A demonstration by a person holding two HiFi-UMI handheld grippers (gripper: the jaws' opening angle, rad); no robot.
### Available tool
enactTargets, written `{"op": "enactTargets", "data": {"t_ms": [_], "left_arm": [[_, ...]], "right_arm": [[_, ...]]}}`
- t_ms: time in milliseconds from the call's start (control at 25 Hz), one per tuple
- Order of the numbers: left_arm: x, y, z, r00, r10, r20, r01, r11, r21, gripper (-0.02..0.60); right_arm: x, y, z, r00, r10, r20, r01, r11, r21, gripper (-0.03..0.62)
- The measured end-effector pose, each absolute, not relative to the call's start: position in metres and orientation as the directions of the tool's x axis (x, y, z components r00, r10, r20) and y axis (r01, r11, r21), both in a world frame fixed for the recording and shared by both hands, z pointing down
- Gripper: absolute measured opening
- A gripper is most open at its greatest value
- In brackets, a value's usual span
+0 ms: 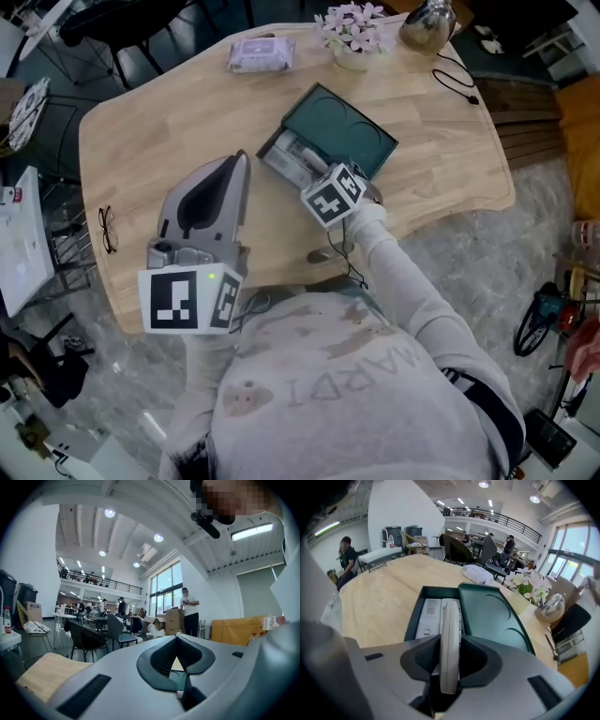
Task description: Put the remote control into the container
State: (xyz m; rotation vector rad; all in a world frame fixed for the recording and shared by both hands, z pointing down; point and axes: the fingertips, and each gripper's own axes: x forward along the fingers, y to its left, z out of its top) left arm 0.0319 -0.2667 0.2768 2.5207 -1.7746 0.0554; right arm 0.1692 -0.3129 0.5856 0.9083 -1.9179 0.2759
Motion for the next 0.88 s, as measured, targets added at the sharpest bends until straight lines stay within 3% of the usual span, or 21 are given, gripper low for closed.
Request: {"op": "enactTargets", "data": {"t_ms": [480,880], "left_arm": [[0.0,-0.265,0.277,0.261,-0.963,0.065,-0.965,-0.26,0.014,0.0],[-0.001,-0.269,0.275,0.305,-0.951,0.053,-0.952,-0.304,0.023,0.0]], "right_arm": [[0.144,-0.315,0.603,-0.191,-0.453,0.871,-0.54,0.789,0.292,0.121],[0.126,-0.294,0.574,-0.379,-0.381,0.844,-0.551,0.825,0.125,0.175]]}}
